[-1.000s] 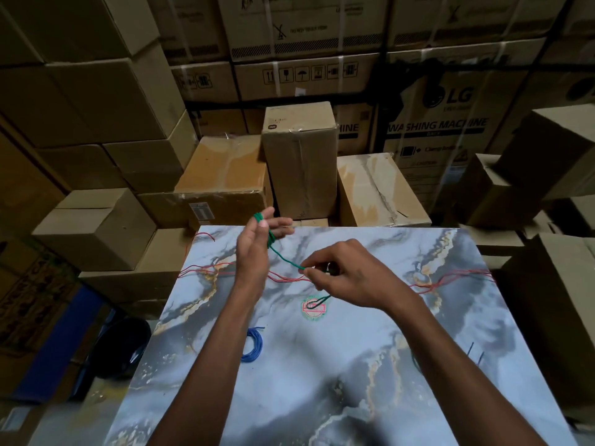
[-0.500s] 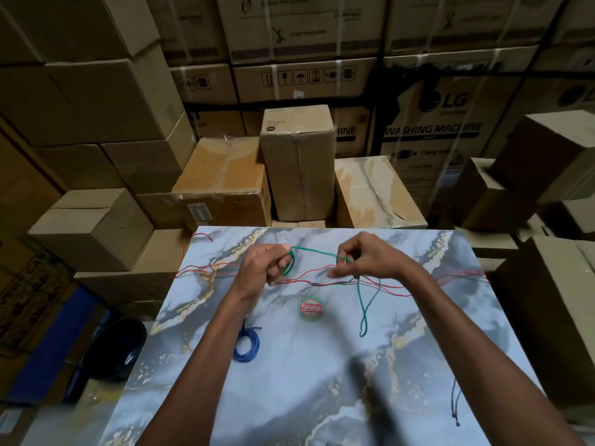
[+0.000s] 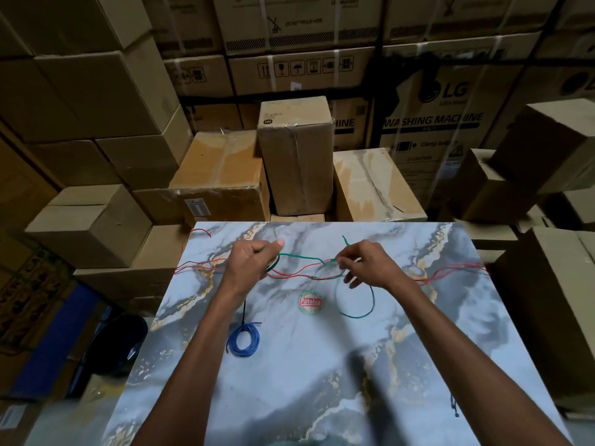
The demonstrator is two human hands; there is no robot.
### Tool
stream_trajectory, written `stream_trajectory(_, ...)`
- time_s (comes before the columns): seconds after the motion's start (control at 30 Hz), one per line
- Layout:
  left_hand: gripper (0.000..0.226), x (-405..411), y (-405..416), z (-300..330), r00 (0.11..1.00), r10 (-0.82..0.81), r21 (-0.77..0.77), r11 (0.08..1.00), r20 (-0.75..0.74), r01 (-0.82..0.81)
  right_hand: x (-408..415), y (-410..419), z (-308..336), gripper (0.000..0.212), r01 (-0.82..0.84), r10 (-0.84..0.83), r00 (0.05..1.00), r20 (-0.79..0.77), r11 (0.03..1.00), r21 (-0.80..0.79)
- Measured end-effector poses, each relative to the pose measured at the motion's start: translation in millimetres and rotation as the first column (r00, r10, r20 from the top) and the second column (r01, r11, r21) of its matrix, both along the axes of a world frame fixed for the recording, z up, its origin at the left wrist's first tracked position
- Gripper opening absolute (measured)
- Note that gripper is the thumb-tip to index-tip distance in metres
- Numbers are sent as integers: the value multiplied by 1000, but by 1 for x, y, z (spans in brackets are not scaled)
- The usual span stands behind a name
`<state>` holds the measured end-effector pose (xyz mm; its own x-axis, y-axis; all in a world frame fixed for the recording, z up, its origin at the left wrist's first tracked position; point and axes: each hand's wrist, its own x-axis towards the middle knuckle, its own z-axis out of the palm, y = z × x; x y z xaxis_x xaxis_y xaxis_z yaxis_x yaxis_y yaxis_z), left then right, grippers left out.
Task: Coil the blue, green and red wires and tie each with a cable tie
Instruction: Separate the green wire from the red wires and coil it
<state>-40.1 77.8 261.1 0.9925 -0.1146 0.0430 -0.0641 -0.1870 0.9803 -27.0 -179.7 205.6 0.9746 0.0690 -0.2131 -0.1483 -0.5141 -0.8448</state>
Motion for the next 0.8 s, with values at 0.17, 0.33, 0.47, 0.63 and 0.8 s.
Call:
stream_trajectory(0.17, 53, -7, 4, -12, 970, -241, 245, 942, 18, 229, 14, -2, -15, 25, 283, -285, 958, 28, 957, 62)
stream_trajectory(0.33, 54, -11, 19, -47, 952, -274, 516, 801, -137, 304, 35, -38, -30, 31, 608, -470, 794, -386, 599, 521)
stream_trajectory(0.47, 55, -3, 51, -80, 980, -94, 781, 592, -177, 198, 44, -75, -50, 25, 691, -474, 719, -508, 415, 592)
stream_trajectory(0.63, 36, 1, 80, -102, 908, 418, 893, 415, -17, -174, 40, -91, -71, 24, 755, -507, 646, -571, 312, 577)
stream_trajectory(0.8, 44, 2, 104, -129, 808, 589, 888, 359, 24, -288, 40, -104, -85, 33, 815, -531, 542, -652, 140, 563)
